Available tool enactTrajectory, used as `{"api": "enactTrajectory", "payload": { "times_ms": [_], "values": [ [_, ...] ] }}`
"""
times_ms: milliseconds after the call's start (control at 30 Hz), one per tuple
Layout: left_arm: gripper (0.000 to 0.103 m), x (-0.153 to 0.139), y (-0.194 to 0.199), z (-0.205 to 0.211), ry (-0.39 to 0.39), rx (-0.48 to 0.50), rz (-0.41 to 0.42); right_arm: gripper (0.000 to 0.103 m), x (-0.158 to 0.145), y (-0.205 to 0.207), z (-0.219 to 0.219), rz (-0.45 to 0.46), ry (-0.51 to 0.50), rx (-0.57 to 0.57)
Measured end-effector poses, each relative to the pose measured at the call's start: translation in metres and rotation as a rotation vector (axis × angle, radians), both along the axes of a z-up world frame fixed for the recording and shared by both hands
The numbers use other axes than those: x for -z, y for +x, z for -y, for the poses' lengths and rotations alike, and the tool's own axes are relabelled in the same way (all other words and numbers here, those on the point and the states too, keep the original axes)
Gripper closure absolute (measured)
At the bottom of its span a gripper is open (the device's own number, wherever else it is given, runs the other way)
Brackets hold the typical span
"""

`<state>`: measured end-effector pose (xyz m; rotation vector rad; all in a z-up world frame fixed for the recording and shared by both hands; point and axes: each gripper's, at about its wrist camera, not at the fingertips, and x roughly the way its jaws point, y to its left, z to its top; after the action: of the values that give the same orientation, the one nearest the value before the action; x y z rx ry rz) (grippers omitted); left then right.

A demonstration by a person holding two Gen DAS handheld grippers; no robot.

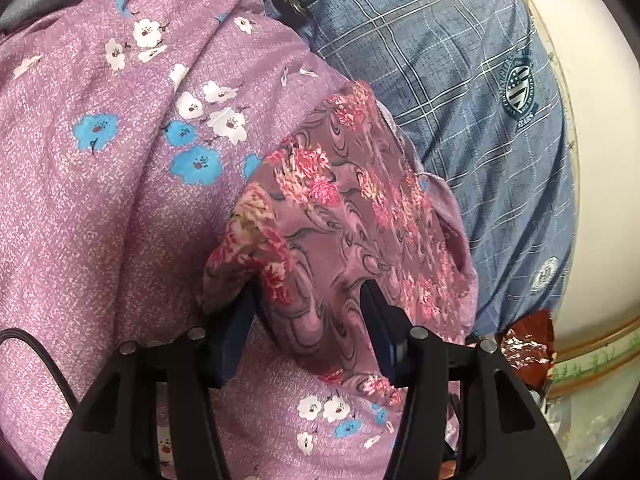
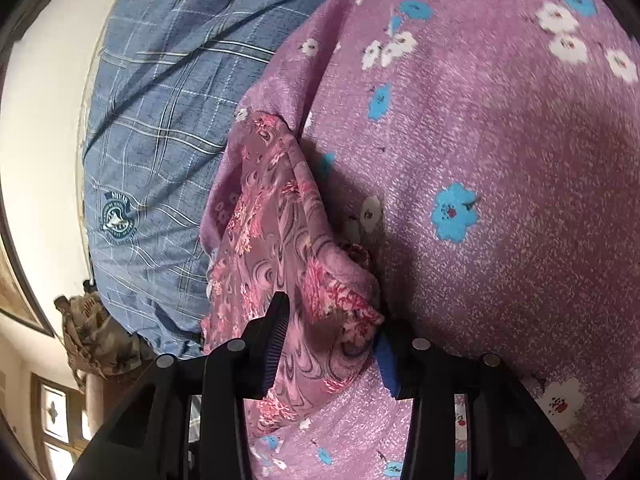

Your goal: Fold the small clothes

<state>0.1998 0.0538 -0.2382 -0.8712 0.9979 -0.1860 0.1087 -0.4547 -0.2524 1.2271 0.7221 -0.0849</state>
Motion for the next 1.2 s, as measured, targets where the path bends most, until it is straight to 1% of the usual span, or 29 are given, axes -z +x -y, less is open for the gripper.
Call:
{"api": "enactTrajectory", "payload": {
  "times_ms": [33,67,133,200,233,267,333,433,533,600,667,700,767,800,833,900,933,967,1033,1067,1100,1133,1200],
  "values": [
    [0.054,0.0,0.0,0.0,0.002,-0.013,-0.004,0.067,-0.001,0.003,-0.002,0.0,-0.022,-0.018],
    [0.07,0.0,0.001,0.0,0.01,-0.022,-0.006,0.087,-0.002,0.005,-0.004,-0.002,-0.041,-0.033],
    [0.095,0.003,0.004,0.001,0.041,-0.032,-0.036,0.089,-0.002,0.007,-0.007,-0.015,-0.079,-0.051],
    [0.097,0.007,0.002,-0.005,-0.014,-0.052,-0.034,0.091,-0.007,0.006,-0.008,0.013,-0.094,-0.049],
    [0.098,0.006,0.001,-0.008,-0.031,-0.058,-0.029,0.091,-0.016,0.004,-0.01,0.046,-0.121,-0.052],
    [0.099,0.004,-0.001,-0.009,-0.03,-0.056,-0.019,0.092,-0.02,0.004,-0.011,0.061,-0.14,-0.054],
    [0.099,-0.007,-0.004,-0.011,-0.018,-0.055,0.017,0.092,-0.034,0.0,-0.014,0.107,-0.196,-0.062],
    [0.1,-0.025,-0.008,-0.015,-0.006,-0.043,0.072,0.092,-0.044,-0.005,-0.015,0.154,-0.217,-0.082],
    [0.1,-0.04,-0.013,-0.018,0.006,-0.018,0.109,0.092,-0.053,-0.015,-0.013,0.186,-0.25,-0.092],
    [0.1,-0.046,-0.019,-0.02,0.015,-0.005,0.119,0.092,-0.06,-0.022,-0.014,0.216,-0.28,-0.099],
    [0.1,-0.049,-0.026,-0.022,0.036,0.004,0.131,0.092,-0.063,-0.029,-0.015,0.226,-0.303,-0.113],
    [0.1,-0.048,-0.027,-0.022,0.052,0.007,0.131,0.092,-0.063,-0.032,-0.014,0.225,-0.3,-0.126],
    [0.1,-0.037,-0.029,-0.022,0.064,0.021,0.106,0.091,-0.054,-0.031,-0.013,0.179,-0.272,-0.167],
    [0.1,-0.031,-0.029,-0.021,0.064,0.023,0.088,0.09,-0.047,-0.028,-0.012,0.131,-0.26,-0.18],
    [0.1,-0.02,-0.028,-0.02,0.058,0.027,0.053,0.084,-0.041,-0.028,-0.01,0.089,-0.252,-0.188],
    [0.094,-0.009,-0.027,-0.019,0.07,0.018,-0.001,0.08,-0.034,-0.028,-0.004,0.041,-0.226,-0.18],
    [0.082,-0.003,-0.027,-0.018,0.067,0.007,-0.028,0.07,-0.031,-0.03,0.003,0.025,-0.204,-0.154],
    [0.069,-0.001,-0.027,-0.019,0.053,0.003,-0.034,0.058,-0.03,-0.034,0.01,0.014,-0.187,-0.115],
    [0.06,-0.002,-0.026,-0.018,0.021,-0.01,-0.018,0.053,-0.032,-0.048,0.027,0.036,-0.164,-0.022],
    [0.06,-0.004,-0.025,-0.017,0.025,-0.013,-0.005,0.053,-0.034,-0.055,0.033,0.05,-0.167,0.024],
    [0.06,-0.006,-0.023,-0.016,0.026,-0.015,0.011,0.053,-0.04,-0.062,0.038,0.07,-0.196,0.071],
    [0.06,-0.008,-0.022,-0.016,0.023,-0.024,0.026,0.053,-0.048,-0.069,0.039,0.102,-0.246,0.111],
    [0.064,-0.008,-0.02,-0.016,0.018,-0.047,0.044,0.072,-0.059,-0.07,0.034,0.172,-0.291,0.098]
  ]
}}
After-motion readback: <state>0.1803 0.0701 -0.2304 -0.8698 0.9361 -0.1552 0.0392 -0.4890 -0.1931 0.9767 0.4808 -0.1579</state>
